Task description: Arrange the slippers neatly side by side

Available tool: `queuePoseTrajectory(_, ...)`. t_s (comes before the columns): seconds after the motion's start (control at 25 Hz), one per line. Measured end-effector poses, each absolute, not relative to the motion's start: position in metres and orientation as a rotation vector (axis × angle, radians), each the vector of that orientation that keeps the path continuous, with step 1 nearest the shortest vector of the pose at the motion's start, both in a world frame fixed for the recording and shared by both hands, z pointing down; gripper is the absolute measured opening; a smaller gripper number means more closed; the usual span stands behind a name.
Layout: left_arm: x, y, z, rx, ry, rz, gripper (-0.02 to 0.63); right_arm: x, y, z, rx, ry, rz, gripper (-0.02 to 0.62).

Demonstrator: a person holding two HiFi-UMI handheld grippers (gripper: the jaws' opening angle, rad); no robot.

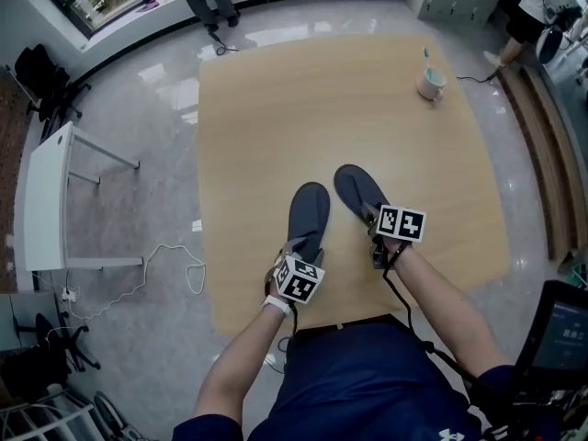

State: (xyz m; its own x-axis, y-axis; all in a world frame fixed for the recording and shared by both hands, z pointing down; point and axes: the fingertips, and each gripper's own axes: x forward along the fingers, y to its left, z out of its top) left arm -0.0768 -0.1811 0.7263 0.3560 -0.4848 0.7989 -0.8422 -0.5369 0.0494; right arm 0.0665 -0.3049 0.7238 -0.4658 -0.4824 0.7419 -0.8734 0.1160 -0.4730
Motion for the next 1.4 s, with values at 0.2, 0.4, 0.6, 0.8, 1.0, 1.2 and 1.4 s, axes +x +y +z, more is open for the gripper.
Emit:
queuePoseTrajectory(0.2, -0.093, -0.176, 0.663, 2.309, -1.085, 1.019, 0.186, 0.059, -0.306, 0.638, 1.138, -2.304, 1.180, 0.184)
queuePoseTrajectory(0.4, -0.116, -0.180, 0.665, 2.417, -0.916, 1.346, 0.281, 0.073, -0.316, 0.642, 0.715, -2.305, 0.477, 0.235)
queuePoseTrajectory(0.6, -0.108, -0.177, 0.679, 2.493, -0.655, 1.588, 0.344, 0.052, -0.288, 0.643, 0.131, -2.181, -0.187, 0.287)
queuePoseTrajectory(0.8, -0.097, -0.173, 0.701, 2.526, -0.343, 1.848, 0.393, 0.050, -0.259, 0.677, -0.327, -1.955, -0.403, 0.345)
queuePoseTrajectory(1.0, -0.098, -0.170, 0.709, 2.454, -0.317, 1.799, 0.393, 0.047, -0.257, 0.690, -0.389, -1.922, -0.366, 0.354)
queuePoseTrajectory(1.2, -0.100, -0.168, 0.715, 2.381, -0.387, 1.662, 0.383, 0.048, -0.247, 0.705, -0.350, -1.976, -0.197, 0.353)
queuePoseTrajectory(1.4, -0.103, -0.161, 0.714, 2.339, -0.456, 1.556, 0.382, 0.043, -0.236, 0.703, -0.265, -2.023, -0.111, 0.353)
